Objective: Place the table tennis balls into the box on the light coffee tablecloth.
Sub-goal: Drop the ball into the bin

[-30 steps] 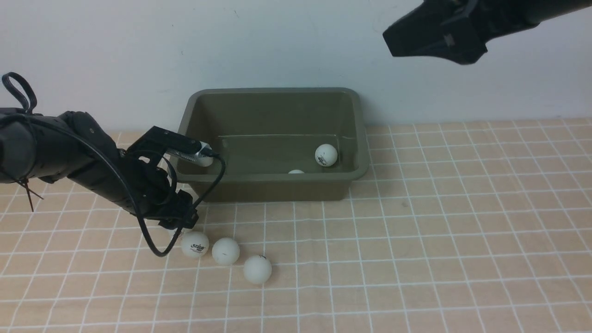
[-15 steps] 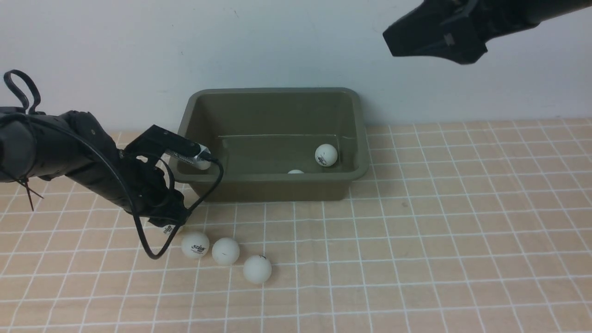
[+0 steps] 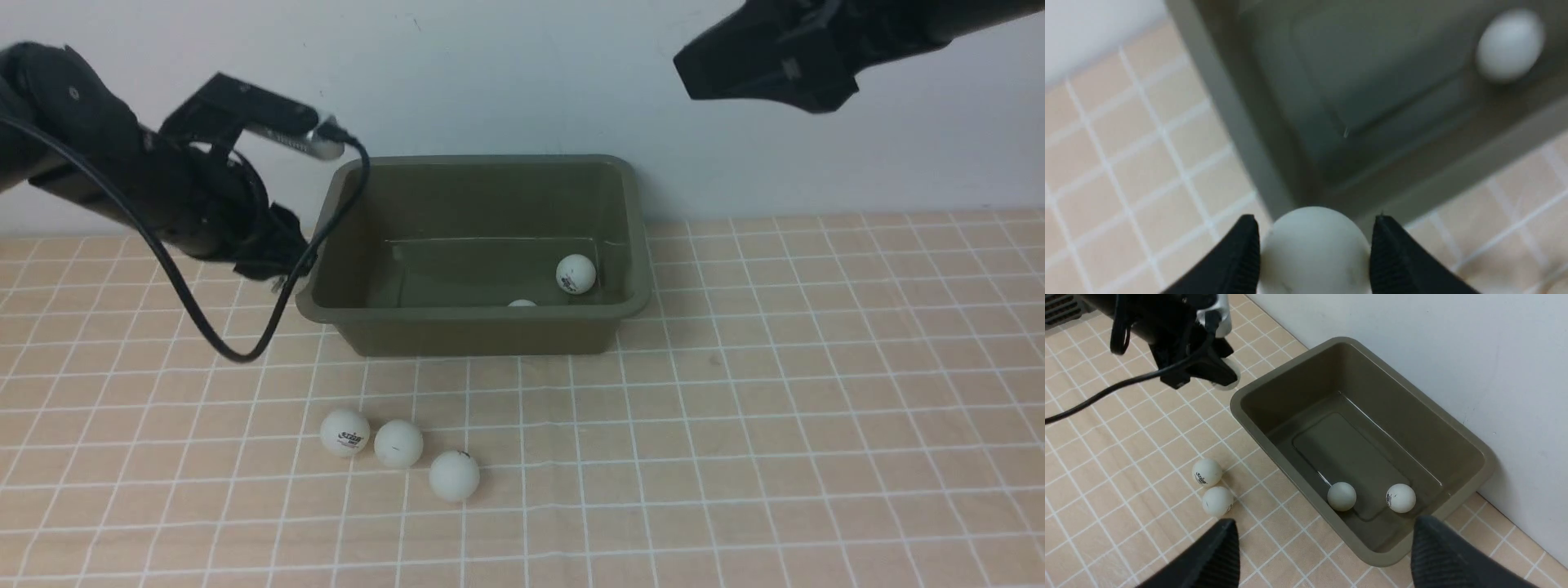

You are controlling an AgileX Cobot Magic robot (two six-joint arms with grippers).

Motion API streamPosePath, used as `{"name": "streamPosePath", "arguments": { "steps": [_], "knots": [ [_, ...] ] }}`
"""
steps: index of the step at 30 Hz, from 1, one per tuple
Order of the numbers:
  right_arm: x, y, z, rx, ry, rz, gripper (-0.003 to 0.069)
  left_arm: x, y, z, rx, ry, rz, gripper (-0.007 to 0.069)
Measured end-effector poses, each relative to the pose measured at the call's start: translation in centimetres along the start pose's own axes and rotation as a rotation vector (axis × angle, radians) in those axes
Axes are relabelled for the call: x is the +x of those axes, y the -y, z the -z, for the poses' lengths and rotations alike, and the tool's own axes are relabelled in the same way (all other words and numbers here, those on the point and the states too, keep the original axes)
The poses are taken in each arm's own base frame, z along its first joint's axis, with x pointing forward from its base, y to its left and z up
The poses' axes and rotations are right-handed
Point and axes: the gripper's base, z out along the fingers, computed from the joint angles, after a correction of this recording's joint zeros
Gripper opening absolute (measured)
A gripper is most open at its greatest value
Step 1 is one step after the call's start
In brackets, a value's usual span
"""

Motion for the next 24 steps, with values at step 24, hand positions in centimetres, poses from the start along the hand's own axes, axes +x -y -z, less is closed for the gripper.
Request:
{"name": "streamPosePath", "arguments": {
  "steps": [24],
  "knots": [
    [0.3,-0.2,0.0,-0.019,-0.028,-0.013,0.0512,-5.8,-1.7,1.9,0.021,-0.124,-0.044,0.0395]
  ]
}}
